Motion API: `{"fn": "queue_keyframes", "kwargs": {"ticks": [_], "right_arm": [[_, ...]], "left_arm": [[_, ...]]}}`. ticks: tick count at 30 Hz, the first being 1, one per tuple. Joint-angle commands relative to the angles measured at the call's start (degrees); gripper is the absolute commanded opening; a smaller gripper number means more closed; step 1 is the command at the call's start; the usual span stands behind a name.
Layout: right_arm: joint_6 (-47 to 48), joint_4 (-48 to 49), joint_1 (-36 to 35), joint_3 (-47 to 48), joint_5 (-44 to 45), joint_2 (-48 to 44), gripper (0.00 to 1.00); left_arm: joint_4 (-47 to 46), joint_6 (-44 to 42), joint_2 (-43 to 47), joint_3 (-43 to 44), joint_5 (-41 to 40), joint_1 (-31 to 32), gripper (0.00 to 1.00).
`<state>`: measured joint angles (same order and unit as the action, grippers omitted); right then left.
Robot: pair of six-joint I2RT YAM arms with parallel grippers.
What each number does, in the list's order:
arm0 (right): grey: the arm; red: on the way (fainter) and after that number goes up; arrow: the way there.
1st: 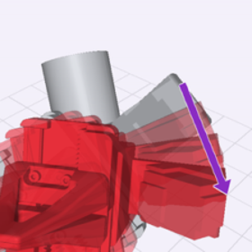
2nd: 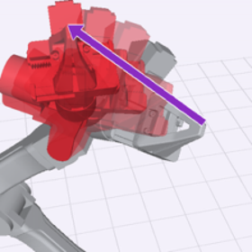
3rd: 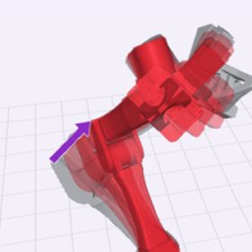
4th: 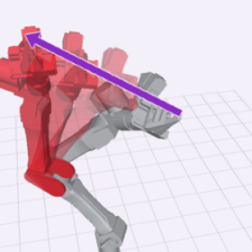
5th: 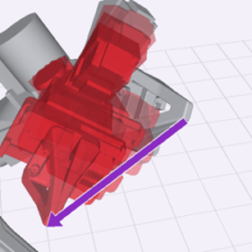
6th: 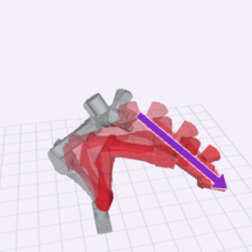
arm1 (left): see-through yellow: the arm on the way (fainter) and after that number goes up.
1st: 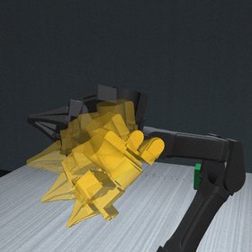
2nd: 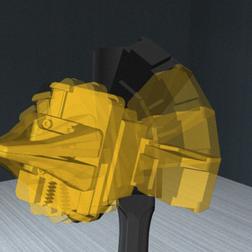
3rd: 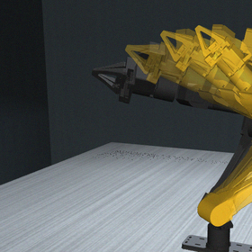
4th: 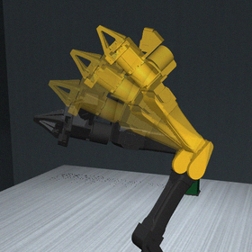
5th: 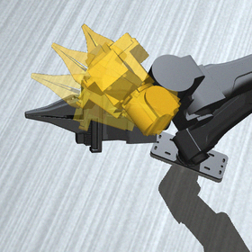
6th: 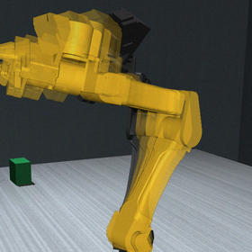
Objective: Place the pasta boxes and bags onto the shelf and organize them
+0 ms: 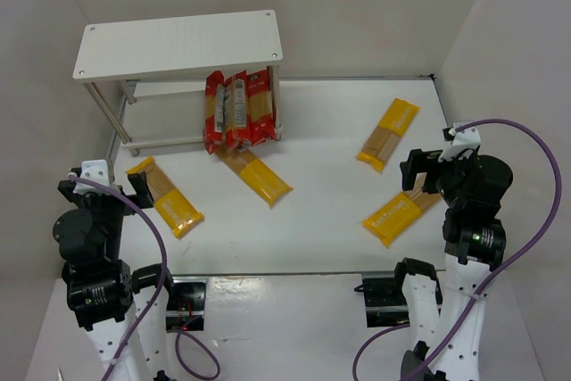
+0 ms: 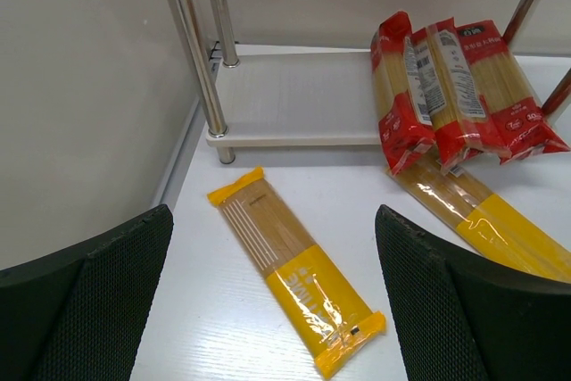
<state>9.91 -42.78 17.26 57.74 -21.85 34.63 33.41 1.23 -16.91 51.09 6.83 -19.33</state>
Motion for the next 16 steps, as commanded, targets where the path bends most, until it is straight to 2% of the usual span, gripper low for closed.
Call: {"fn": "queue_keyframes", "kwargs": {"ticks": [1, 16], "right_arm": [[0.0, 2.5, 0.2, 0.0, -0.7, -0.4, 1.00], [0.0, 2.5, 0.2, 0.0, -0.7, -0.4, 1.00]], "left_arm": [[-1.9, -1.3, 0.6, 0.0, 1.2, -0.4, 1.00], [-1.9, -1.9, 0.6, 0.0, 1.7, -0.4, 1.00]]}}
